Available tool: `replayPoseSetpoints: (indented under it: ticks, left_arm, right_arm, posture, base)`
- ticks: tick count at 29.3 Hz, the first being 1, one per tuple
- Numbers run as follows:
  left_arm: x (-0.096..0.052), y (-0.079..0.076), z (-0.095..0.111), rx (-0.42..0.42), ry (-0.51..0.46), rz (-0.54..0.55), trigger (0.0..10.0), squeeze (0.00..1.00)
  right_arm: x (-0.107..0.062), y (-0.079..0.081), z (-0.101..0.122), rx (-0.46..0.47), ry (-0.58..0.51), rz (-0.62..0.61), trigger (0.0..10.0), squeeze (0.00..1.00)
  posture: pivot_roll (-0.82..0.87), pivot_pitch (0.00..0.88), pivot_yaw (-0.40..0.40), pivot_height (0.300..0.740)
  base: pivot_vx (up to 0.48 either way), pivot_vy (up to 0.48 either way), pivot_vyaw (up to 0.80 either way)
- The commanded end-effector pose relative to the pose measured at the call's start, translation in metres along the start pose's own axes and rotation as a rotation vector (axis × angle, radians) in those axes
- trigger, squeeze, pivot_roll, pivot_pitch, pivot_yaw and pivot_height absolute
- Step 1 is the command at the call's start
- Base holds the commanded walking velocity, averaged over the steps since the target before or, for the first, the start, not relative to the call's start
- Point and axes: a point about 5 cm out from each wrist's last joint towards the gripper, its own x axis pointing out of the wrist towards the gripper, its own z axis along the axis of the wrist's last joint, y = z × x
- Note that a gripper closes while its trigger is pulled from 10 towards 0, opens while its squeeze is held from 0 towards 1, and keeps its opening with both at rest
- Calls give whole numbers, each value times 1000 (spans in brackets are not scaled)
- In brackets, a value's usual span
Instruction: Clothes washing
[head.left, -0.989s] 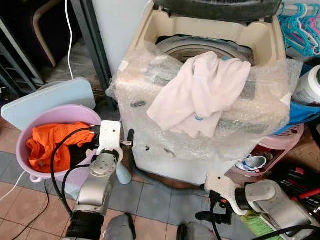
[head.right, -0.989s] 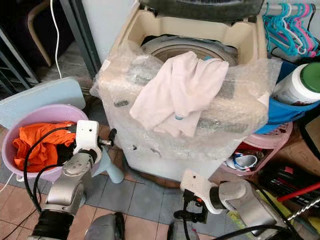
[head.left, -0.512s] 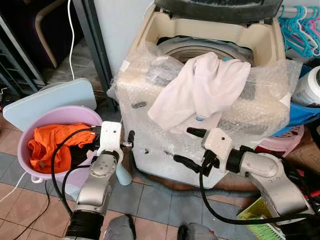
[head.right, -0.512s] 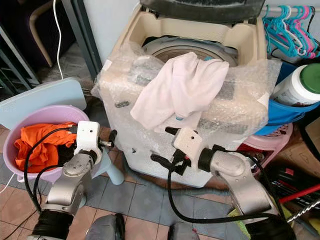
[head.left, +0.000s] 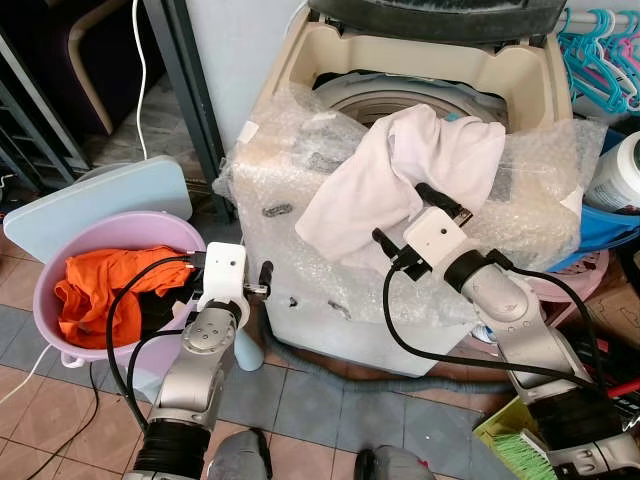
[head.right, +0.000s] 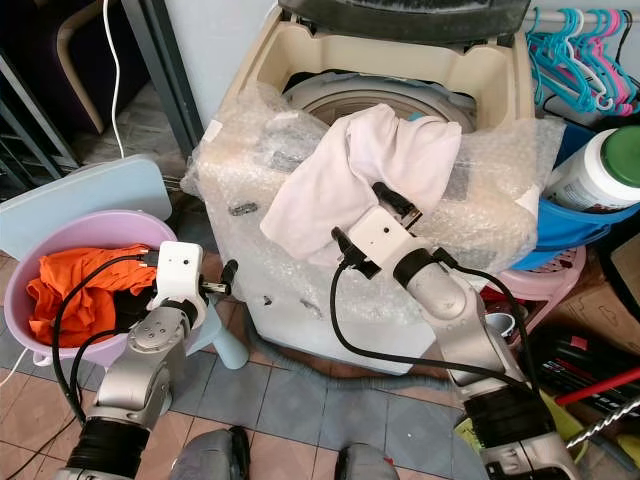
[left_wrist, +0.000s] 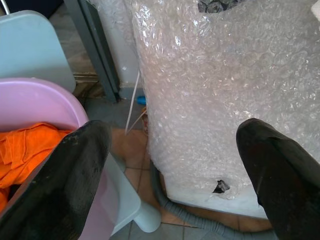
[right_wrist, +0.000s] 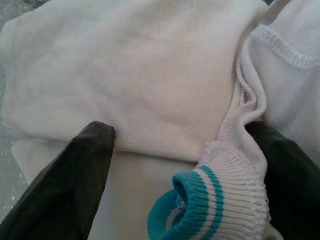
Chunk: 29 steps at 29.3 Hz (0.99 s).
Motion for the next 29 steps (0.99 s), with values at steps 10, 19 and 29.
replayPoseSetpoints:
  ticks: [10, 19, 29]
  left_arm:
    - [-1, 0, 0, 12, 9, 9, 10000, 0]
    - [1, -2, 0, 12, 8, 8, 10000, 0]
    - [1, -2, 0, 10, 2, 15, 10000, 0]
  right_arm:
    - [7, 15, -19, 44, 62, 9, 0, 0]
    - [9, 23, -25, 105, 70, 53, 0, 0]
    - [7, 43, -34, 107, 108, 260, 0, 0]
  posture:
    - [-26, 102, 19, 740]
    - [-22, 96, 16, 740]
    - [-20, 91, 14, 740]
  base:
    - [0, 0, 0]
    - [0, 0, 0]
    - [0, 0, 0]
